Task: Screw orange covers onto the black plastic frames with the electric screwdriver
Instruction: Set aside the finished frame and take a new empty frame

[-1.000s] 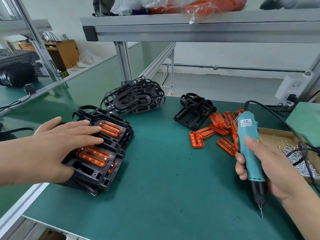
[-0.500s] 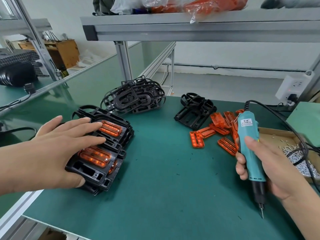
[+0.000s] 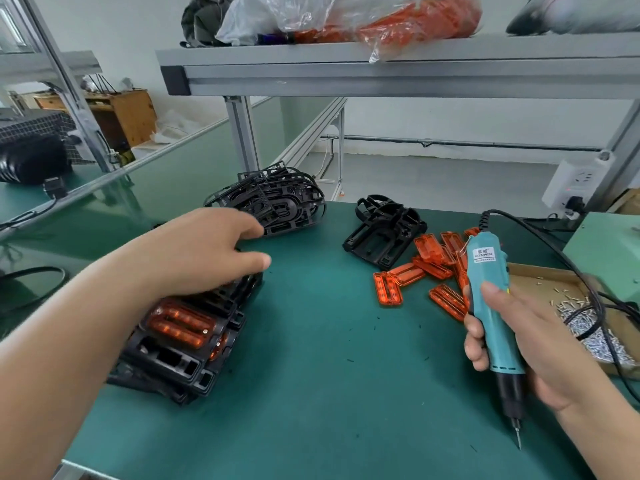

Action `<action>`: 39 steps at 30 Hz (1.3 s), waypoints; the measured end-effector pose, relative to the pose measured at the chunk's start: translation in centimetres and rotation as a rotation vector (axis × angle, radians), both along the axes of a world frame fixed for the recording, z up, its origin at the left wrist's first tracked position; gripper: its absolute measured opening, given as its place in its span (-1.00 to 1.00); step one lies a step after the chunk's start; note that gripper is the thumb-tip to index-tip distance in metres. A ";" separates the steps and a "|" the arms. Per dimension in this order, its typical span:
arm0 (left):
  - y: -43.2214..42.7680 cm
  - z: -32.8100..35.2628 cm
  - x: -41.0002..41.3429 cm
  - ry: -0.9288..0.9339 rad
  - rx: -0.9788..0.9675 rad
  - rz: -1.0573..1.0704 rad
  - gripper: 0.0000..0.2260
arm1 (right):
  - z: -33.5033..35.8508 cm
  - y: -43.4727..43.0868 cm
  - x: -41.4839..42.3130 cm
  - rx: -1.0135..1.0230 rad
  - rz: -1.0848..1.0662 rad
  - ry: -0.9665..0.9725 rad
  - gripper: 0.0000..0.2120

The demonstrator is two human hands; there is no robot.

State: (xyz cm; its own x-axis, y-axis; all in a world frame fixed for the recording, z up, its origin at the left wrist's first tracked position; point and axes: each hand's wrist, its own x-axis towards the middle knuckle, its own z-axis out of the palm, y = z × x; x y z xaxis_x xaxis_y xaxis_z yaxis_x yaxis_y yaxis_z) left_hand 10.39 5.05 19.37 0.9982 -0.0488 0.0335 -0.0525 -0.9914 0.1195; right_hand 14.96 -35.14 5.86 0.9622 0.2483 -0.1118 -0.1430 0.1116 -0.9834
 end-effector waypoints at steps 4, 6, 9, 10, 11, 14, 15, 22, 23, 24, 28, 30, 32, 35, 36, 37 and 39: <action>-0.5 0.7 7.6 0.037 -0.003 0.098 -0.43 | 0.2 0.2 -0.1 0.016 0.002 0.012 -0.48; 0.1 1.0 11.4 0.040 -0.016 0.193 -0.34 | 0.3 0.1 -0.1 0.015 -0.001 0.014 -0.46; 1.9 1.0 15.7 0.074 -0.010 0.308 -0.28 | 0.3 0.3 -0.4 0.016 0.002 0.019 -0.49; 2.5 0.9 16.8 0.082 -0.007 0.331 -0.27 | 0.3 0.4 -0.5 0.023 0.004 0.021 -0.52; 3.1 0.8 17.9 0.090 -0.002 0.352 -0.26 | 0.4 0.4 -0.4 0.030 0.005 0.023 -0.55; 4.8 -0.2 20.2 0.135 0.015 0.421 -0.18 | 0.6 0.5 -0.4 0.035 0.000 0.013 -0.62; 5.3 -0.6 20.7 0.154 -0.005 0.448 -0.13 | 0.7 0.6 -0.5 0.036 -0.005 0.017 -0.66; 7.4 -4.4 22.9 0.229 -0.283 0.514 0.26 | 1.0 0.7 -0.1 0.036 -0.033 0.058 -0.69; 7.6 -5.0 23.3 0.226 -0.328 0.510 0.24 | 1.0 0.6 0.0 0.033 -0.034 0.059 -0.70; 7.9 -5.4 23.7 0.219 -0.364 0.505 0.22 | 1.1 0.6 -0.1 0.036 -0.038 0.062 -0.70; 8.7 -6.1 25.3 0.187 -0.379 0.518 0.24 | 1.1 0.7 -0.1 0.072 -0.041 0.087 -0.72; 9.3 -6.1 25.9 0.178 -0.374 0.525 0.28 | 1.1 0.7 -0.1 0.081 -0.033 0.098 -0.71; 9.7 -6.0 26.3 0.183 -0.384 0.520 0.29 | 1.1 0.7 -0.1 0.080 -0.030 0.105 -0.64; 9.8 -5.9 26.5 0.210 -0.386 0.494 0.26 | 1.0 0.7 -0.2 0.056 -0.035 0.111 -0.49; 9.8 -5.9 26.5 0.221 -0.381 0.482 0.25 | 1.0 0.6 -0.2 0.047 -0.035 0.112 -0.47; 9.8 -5.9 26.5 0.235 -0.375 0.472 0.24 | 0.9 0.6 -0.2 0.041 -0.038 0.113 -0.46; 10.1 -6.1 26.6 0.262 -0.366 0.453 0.25 | 0.9 0.7 -0.2 0.039 -0.038 0.113 -0.43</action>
State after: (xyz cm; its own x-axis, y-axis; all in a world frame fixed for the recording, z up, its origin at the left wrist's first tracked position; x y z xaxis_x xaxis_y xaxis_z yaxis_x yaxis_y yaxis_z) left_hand 36.98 15.13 13.29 0.8946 0.3484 -0.2798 0.4392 -0.8008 0.4071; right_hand 14.75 -34.49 6.80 0.9529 0.2179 -0.2108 -0.2474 0.1568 -0.9562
